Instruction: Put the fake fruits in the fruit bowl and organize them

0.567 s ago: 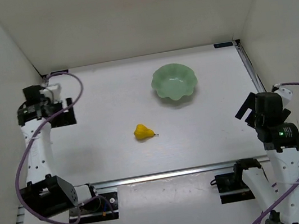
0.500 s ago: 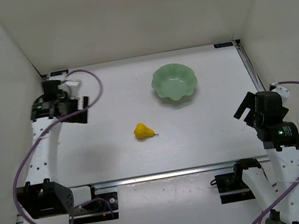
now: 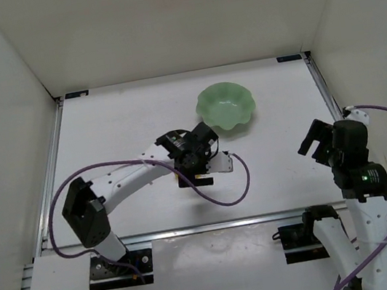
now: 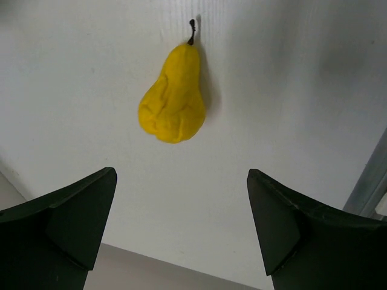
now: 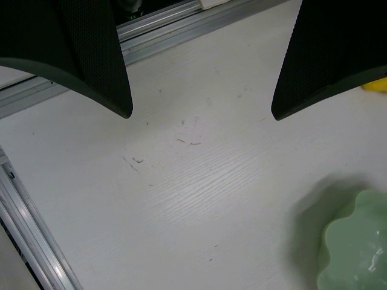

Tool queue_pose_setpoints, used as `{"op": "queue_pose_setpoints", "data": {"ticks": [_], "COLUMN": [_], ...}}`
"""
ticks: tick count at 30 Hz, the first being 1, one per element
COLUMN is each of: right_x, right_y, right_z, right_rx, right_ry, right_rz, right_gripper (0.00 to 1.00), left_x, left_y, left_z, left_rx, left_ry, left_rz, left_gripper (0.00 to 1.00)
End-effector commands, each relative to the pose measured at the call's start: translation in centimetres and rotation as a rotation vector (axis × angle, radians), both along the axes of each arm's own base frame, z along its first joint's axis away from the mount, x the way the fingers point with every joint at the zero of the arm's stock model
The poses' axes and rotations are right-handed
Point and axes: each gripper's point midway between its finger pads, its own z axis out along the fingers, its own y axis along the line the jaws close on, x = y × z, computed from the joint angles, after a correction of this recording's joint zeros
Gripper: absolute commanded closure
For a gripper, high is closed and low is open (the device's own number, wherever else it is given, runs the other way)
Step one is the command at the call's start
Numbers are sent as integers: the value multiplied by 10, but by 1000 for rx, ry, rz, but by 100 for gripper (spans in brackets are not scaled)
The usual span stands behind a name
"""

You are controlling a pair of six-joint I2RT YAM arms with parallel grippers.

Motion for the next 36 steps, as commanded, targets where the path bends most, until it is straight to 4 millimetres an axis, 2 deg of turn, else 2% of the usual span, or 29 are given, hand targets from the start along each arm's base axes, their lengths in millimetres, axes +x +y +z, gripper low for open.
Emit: {"op": "queue_pose_setpoints", "data": {"ticks": [1,2,3,4,6,7,12,13,15,17,19,20,21,22,25,29,30,32,33,35,36], "right_x": [-7,-11,-15,-16,-20,-20,-21,-21,-21,-21,-21,-21,-21,-22,-22,-21,-21,-19,-19,-19,-19], "right_y": [-2,-3,-3,-5,-5,-5,-5,-5,-5,-5,-5,-5,-5,-5,-5,-5,-3,-3,-3,-3,-5], "right_z": [2,2,-2,0,-3,-3,-2,-2,-2,-2,-2,-2,-2,0,0,-5,-5,-5,-5,-5,-5], "right_rx": [-9,-14,-14,-22,-22,-22,-22,-22,-22,-22,-22,-22,-22,-22,-15,-8,-2,-2,-2,-2,-7], "right_ry": [-18,-20,-1,-11,10,10,12,12,12,12,12,12,12,3,1,17,17,17,17,17,17], "right_rz": [-7,-15,-14,-24,-24,-24,-24,-24,-24,-24,-24,-24,-24,-24,-30,-35,-28,-28,-28,-28,-35], "right_gripper": [0,0,0,0,0,0,0,0,0,0,0,0,0,0,0,0,0,0,0,0,0], "left_x": [2,3,5,13,30,34,38,43,47,55,59,63,66,66,79,102,116,129,140,156,169], "left_y": [-1,-4,0,-3,-10,-8,-5,-7,0,6,11,16,14,14,4,-26,-40,-55,-69,-91,-101], "left_z": [-27,-34,-52,-58,-61,-71,-91,-96,-107,-115,-114,-113,-110,-110,-78,-22,4,27,55,63,78], "left_rx": [88,99,134,143,147,170,189,182,214,225,229,235,229,225,169,54,-3,-55,-120,-185,-247], "left_ry": [30,16,13,-23,-65,-41,-3,-7,0,8,2,-5,-17,-16,-83,-200,-252,-295,-342,-374,-412], "left_rz": [-123,-137,-139,-139,-116,-92,-70,-61,-28,29,56,70,84,94,108,119,131,128,136,136,147], "left_gripper": [0,0,0,0,0,0,0,0,0,13,35,65,79,89,89,89,89,89,89,89,89]}}
